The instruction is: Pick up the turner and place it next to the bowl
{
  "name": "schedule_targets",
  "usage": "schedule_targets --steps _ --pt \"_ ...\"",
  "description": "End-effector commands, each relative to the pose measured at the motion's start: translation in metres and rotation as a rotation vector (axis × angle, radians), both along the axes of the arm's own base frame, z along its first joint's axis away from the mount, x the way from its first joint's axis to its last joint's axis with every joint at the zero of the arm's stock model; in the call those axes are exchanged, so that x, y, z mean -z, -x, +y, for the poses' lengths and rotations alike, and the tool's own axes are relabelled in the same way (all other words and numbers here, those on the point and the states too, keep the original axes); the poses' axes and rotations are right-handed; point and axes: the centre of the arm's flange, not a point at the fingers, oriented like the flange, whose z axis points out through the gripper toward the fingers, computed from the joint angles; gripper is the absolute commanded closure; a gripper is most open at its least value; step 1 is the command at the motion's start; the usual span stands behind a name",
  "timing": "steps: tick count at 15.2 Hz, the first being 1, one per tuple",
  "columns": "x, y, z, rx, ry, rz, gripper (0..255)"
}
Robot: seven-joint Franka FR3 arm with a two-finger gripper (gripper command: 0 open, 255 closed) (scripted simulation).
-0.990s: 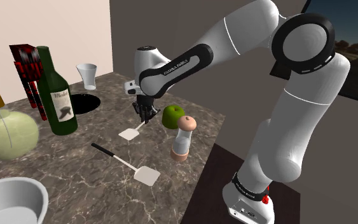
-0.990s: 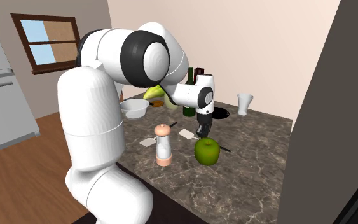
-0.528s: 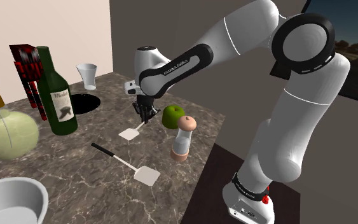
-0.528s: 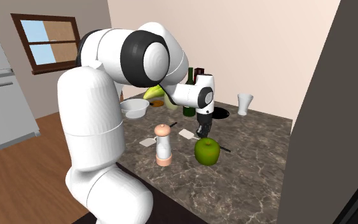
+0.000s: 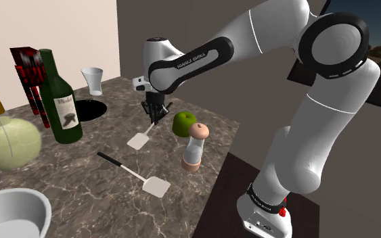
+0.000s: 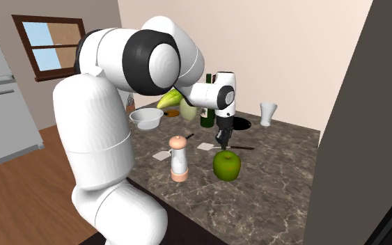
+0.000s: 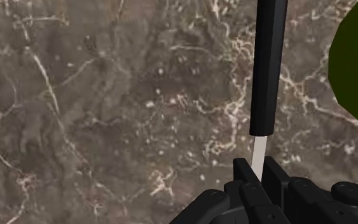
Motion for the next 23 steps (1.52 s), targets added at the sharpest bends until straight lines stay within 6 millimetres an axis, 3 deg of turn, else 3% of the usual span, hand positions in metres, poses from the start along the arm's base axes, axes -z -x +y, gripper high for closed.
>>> schedule_targets --steps 1,21,23 --pt "-0.011 0.0 0.001 0.0 0.0 0.001 255" --pt "-0.116 0.0 0.001 0.0 0.0 0.001 255" --pt "-0.116 0.018 0.02 0.0 0.0 0.001 255"
